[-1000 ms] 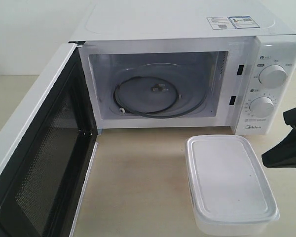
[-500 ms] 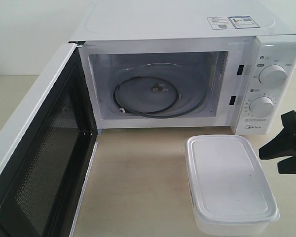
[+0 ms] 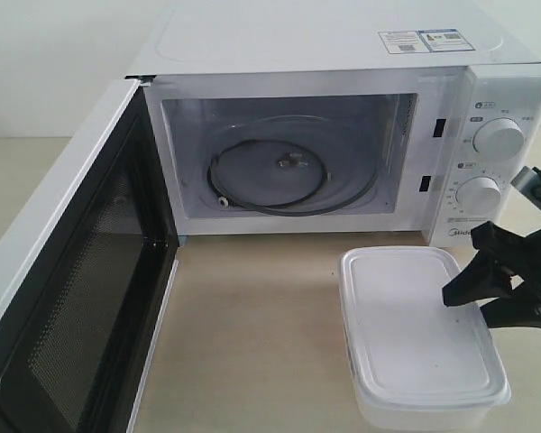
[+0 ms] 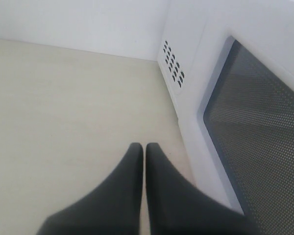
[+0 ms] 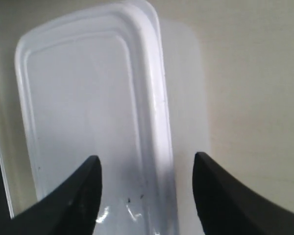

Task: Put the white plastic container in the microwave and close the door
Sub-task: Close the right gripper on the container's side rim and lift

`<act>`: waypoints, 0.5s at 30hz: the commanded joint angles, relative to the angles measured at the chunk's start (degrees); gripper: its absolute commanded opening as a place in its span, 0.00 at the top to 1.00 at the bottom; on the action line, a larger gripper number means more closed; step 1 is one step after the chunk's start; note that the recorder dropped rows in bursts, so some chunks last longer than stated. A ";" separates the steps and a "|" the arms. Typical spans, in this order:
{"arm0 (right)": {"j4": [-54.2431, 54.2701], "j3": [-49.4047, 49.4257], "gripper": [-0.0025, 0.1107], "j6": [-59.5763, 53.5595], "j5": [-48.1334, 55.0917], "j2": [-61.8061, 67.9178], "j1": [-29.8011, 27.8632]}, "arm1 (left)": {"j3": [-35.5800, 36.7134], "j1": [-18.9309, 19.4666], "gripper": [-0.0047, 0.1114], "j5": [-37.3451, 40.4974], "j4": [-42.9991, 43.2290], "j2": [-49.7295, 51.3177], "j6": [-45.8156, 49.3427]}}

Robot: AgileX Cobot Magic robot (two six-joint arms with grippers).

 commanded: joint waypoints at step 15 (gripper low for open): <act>0.62 -0.24 0.61 -0.57 0.65 2.00 0.08 | 0.17 0.08 0.93 -0.34 -0.12 -0.13 -0.21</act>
